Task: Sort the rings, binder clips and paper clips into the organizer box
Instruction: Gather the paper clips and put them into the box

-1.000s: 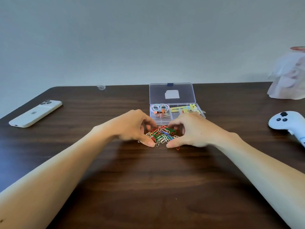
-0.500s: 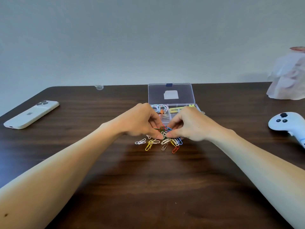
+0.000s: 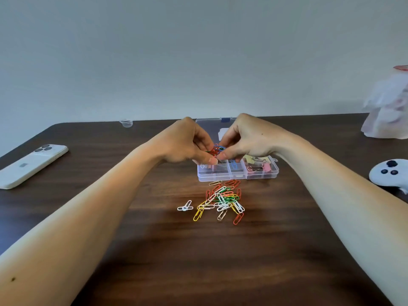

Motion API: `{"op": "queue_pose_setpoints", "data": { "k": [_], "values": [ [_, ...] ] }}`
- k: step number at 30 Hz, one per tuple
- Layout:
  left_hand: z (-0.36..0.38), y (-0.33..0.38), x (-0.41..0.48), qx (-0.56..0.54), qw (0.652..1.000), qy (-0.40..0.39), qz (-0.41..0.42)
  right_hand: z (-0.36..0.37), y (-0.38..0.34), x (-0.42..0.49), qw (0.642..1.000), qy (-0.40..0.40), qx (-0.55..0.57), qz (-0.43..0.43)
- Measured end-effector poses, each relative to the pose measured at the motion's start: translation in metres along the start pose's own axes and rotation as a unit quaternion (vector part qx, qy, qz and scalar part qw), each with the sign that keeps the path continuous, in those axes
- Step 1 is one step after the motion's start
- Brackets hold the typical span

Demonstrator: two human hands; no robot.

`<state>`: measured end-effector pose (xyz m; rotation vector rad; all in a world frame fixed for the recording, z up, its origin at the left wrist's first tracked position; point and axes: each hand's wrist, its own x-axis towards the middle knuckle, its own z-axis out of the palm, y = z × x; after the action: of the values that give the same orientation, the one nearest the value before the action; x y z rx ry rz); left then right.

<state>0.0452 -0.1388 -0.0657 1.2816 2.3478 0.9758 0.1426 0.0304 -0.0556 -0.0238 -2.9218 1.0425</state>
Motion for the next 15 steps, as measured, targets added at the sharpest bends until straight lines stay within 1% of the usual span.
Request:
{"op": "queue_pose_setpoints", "data": {
  "k": [8,15],
  "values": [
    [0.005,-0.018,0.011,0.025,0.999,-0.008,-0.019,0.015,0.017,0.016,0.999,-0.022,0.027,-0.001],
    [0.009,-0.016,0.009,0.061,0.998,0.007,-0.013,0.02,0.019,0.018,1.0,-0.009,0.023,-0.003]
  ]
}}
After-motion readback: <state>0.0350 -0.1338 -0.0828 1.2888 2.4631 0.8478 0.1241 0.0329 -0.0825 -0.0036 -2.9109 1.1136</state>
